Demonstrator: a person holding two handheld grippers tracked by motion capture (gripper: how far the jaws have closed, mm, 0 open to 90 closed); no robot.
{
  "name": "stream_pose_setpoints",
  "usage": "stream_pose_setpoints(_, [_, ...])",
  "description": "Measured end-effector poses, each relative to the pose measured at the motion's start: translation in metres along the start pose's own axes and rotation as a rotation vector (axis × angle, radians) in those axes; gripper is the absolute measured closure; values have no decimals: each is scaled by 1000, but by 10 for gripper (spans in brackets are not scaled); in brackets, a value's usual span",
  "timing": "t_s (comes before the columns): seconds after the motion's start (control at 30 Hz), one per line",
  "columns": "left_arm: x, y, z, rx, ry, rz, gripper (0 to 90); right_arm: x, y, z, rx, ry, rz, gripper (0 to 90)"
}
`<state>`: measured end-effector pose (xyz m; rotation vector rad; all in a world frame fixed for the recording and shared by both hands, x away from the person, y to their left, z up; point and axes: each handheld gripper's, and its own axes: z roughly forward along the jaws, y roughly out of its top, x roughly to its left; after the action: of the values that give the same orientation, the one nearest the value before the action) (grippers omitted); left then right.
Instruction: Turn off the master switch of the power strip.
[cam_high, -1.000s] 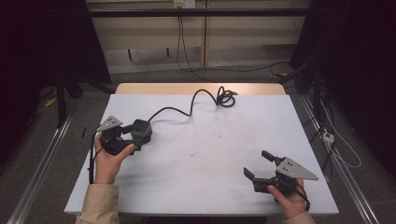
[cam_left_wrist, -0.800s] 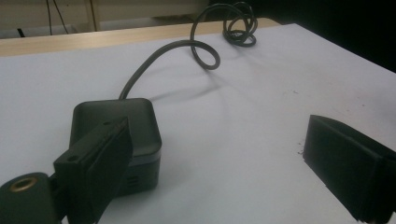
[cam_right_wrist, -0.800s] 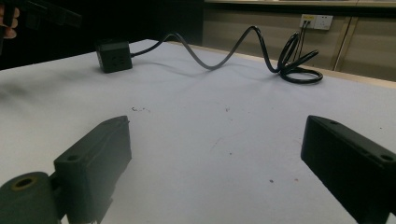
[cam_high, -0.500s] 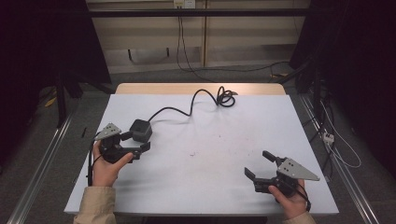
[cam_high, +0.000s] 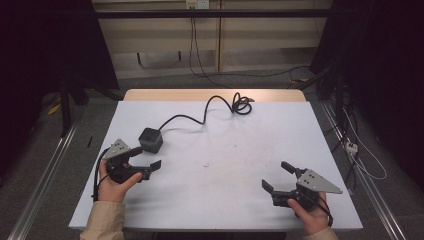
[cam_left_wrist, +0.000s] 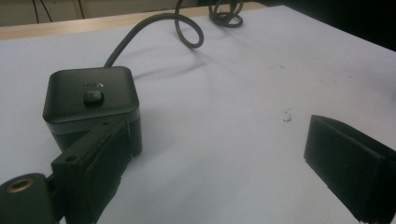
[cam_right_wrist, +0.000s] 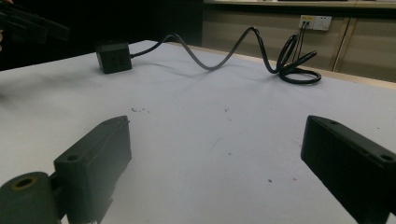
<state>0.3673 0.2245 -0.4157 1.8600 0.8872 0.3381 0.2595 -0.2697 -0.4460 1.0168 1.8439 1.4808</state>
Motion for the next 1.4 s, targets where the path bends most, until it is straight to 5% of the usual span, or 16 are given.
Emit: stream_pose_setpoints(1.4, [-2, -30, -16, 11, 32, 29, 70, 0, 0, -1, -2, -1, 1, 79])
